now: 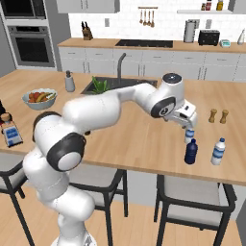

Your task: Move the plastic bottles in the middle to the plastics group, and the glass bottles in the middle to the glass group.

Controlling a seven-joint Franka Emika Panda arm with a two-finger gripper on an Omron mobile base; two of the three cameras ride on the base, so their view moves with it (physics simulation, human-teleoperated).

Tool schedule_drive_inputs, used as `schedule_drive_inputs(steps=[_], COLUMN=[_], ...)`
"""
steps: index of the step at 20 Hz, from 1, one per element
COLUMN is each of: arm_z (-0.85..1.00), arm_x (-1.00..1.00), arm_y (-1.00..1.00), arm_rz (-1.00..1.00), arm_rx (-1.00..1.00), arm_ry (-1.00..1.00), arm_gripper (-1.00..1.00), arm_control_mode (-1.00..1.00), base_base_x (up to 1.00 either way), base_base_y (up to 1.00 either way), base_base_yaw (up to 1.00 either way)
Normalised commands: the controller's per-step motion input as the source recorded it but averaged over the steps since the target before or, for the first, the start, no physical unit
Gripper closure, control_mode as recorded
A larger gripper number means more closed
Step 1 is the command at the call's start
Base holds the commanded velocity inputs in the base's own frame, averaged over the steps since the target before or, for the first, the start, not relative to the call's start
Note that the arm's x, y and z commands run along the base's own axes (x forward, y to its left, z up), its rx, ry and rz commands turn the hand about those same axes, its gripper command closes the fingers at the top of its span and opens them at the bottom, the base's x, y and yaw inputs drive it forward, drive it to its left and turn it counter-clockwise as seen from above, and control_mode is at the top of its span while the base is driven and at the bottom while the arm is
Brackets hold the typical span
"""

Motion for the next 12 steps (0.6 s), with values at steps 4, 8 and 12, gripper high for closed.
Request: schedule_drive_inputs(steps=[4, 8, 12], arm_z=[0.53, 0.44, 0.26], arm_x=[-0.27, -0.09, -0.07], arm_y=[0.9, 1.0, 1.0], arm_rz=[0.17, 0.23, 0.29], arm_rx=[0.0, 0.0, 0.0], arm_ry=[0.0, 0.0, 0.0], arm_gripper=[-1.0, -1.0, -1.0], arm_control_mode=[-1.0, -1.0, -1.0], base_base_x=[0.0, 0.0, 0.0], base_base_y=[0.0, 0.0, 0.0], base_base_yaw=[0.0, 0.0, 0.0])
